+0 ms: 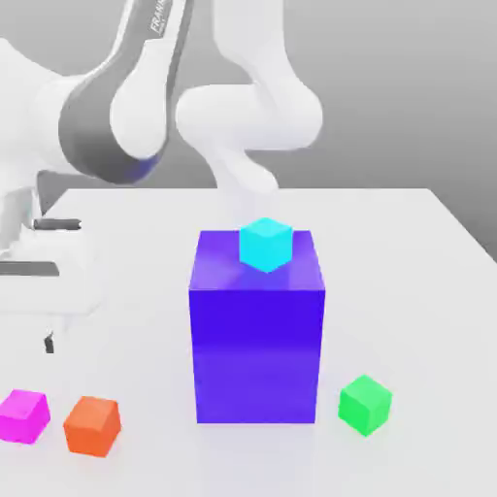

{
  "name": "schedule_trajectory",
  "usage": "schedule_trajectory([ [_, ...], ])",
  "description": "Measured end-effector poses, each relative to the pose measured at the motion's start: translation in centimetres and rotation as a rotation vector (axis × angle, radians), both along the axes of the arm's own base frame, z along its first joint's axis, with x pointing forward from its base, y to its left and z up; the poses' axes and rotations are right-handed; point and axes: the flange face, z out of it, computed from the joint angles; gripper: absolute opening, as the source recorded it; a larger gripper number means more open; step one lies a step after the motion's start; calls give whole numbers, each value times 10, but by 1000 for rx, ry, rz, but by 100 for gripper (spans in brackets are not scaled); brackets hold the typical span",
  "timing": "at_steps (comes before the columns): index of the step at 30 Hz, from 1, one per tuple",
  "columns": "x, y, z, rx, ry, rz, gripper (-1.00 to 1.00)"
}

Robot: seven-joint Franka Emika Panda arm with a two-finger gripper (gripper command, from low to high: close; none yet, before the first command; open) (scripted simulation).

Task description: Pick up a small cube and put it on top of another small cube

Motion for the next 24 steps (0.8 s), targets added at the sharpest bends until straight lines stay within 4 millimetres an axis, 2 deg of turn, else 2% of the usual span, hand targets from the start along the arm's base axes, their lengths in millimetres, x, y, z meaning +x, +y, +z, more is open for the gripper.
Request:
schedule_trajectory([
  [4,-36,-32,-61,-16,103,-20,0],
  [8,-44,-39,-116,-21,124,-22,0],
  [9,-44,-39,-128,-21,125,-23,-100],
  [14,-45,-39,-128,-19,126,-23,-100],
  [15,-45,-39,-134,-18,126,-24,-100],
  [16,-45,-39,-130,-19,126,-23,-100],
  [20,-45,-39,-84,-20,125,-23,-100],
  [21,-44,-38,-78,-18,128,-38,-100],
  [22,-38,-27,-75,-18,128,-25,-100],
  [24,-18,13,-68,-18,126,51,-100],
])
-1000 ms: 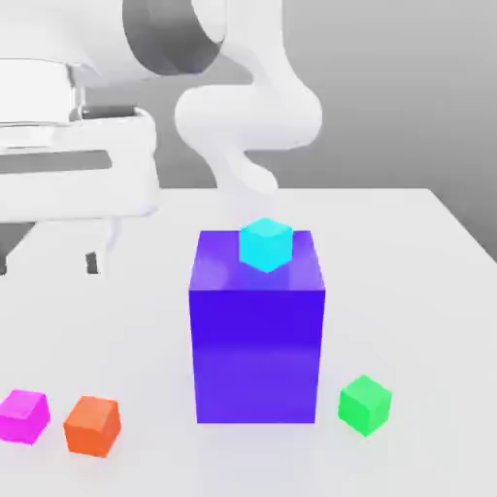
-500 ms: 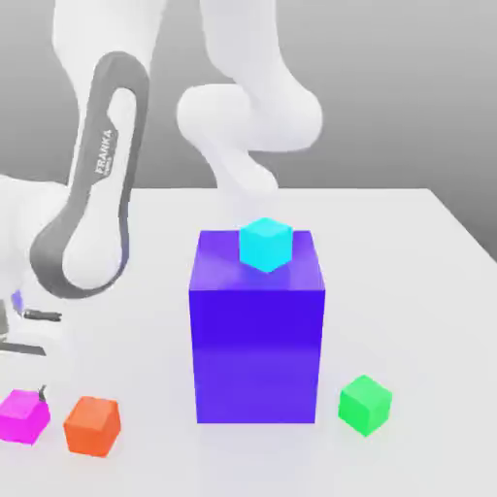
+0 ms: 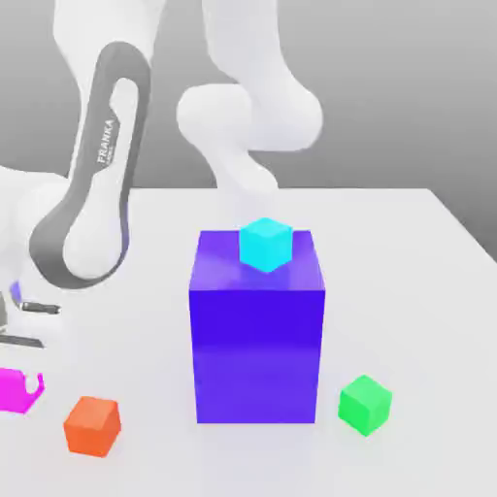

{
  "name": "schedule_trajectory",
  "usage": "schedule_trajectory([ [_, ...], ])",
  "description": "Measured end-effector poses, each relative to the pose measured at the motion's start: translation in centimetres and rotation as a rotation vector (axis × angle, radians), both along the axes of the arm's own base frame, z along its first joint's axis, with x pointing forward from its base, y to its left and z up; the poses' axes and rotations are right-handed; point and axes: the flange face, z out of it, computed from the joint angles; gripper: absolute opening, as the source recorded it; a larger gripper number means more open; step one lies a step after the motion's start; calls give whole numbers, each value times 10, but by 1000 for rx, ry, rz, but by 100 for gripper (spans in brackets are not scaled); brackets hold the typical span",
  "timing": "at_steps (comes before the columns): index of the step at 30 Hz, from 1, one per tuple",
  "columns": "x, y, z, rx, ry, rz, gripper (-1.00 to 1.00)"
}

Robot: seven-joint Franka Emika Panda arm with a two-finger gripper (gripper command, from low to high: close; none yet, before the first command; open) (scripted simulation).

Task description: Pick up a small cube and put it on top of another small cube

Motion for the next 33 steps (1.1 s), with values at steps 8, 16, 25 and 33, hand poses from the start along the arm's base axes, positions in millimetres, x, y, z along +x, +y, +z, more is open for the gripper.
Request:
schedule_trajectory([
  [8,40,197,29,-5,-19,399,-100],
  [16,-21,411,57,-34,-56,883,-100],
  [25,-47,418,-8,-4,-3,889,-100],
  [33,-47,417,-14,-4,-3,888,100],
])
